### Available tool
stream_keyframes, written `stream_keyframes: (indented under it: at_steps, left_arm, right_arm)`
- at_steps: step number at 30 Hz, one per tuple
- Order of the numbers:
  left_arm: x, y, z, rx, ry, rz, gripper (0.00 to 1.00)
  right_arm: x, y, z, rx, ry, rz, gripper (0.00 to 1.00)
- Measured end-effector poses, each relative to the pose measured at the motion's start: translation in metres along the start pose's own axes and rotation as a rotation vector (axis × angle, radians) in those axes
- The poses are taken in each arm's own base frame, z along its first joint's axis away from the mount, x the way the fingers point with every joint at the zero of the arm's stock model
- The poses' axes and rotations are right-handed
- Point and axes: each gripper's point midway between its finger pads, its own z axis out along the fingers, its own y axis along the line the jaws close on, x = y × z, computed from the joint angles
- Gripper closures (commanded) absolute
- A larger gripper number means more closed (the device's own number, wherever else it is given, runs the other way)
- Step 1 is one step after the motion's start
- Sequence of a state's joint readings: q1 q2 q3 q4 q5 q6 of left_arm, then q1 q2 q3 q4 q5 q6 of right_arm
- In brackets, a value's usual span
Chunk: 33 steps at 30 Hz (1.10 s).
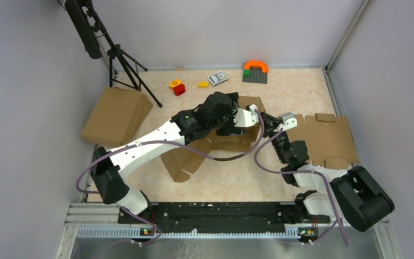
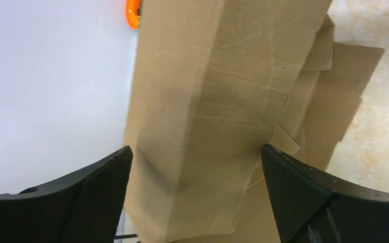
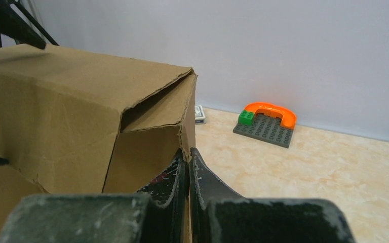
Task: Fold the paper box
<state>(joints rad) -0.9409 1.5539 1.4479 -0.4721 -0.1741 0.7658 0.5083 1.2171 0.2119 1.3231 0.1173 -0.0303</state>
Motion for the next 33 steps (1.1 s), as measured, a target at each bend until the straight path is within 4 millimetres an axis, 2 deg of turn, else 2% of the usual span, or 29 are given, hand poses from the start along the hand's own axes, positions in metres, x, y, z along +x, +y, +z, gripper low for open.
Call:
stream_keyframes:
  at_steps: [7, 11, 25, 28, 31, 33]
  left_arm:
    - [-0.012, 0.022, -0.021, -0.072, -0.051, 0.014, 0.01]
    - [-0.016, 0.025, -0.027, -0.073, -0.075, 0.013, 0.01]
    - [-0.011, 0.002, -0.004, 0.055, -0.061, 0.07, 0.01]
    - [-0.011, 0.006, -0.003, 0.039, -0.058, 0.085, 0.04]
    - [-0.014, 0.012, -0.001, 0.008, -0.068, 0.09, 0.12]
    - [-0.013, 0.014, 0.001, -0.008, -0.066, 0.093, 0.12]
  right_arm:
    - [0.0, 0.0, 0.0, -0.002, 0.002, 0.001, 1.0]
    - [0.0, 0.002, 0.001, -0.007, 0.005, 0.006, 1.0]
    - [0.001, 0.004, 0.004, -0.016, 0.014, 0.007, 1.0]
    - [0.001, 0.004, 0.004, -0.016, 0.014, 0.007, 1.0]
    - [0.001, 0.004, 0.004, -0.016, 0.014, 0.007, 1.0]
    - [0.001, 0.004, 0.004, -0.017, 0.014, 0.007, 1.0]
